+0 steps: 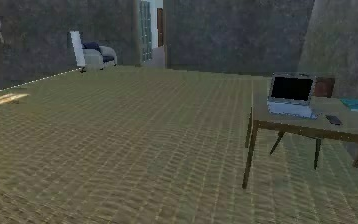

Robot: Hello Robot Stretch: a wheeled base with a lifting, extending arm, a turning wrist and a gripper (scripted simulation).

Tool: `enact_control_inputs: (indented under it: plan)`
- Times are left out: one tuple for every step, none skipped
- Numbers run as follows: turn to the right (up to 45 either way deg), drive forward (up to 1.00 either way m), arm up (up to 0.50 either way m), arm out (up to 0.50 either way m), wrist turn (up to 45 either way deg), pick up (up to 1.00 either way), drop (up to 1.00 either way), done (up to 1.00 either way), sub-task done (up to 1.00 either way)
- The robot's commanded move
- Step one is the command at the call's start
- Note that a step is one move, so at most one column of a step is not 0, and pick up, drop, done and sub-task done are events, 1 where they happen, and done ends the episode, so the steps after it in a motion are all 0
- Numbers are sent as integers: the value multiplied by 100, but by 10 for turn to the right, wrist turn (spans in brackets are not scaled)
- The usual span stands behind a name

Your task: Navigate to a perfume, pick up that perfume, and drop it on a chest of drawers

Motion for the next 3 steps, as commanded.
enact_control_inputs:
  plan:
    - [-390,0,0,0,0,0,0,0,0]
    - [450,0,0,0,0,0,0,0,0]
    - [450,0,0,0,0,0,0,0,0]
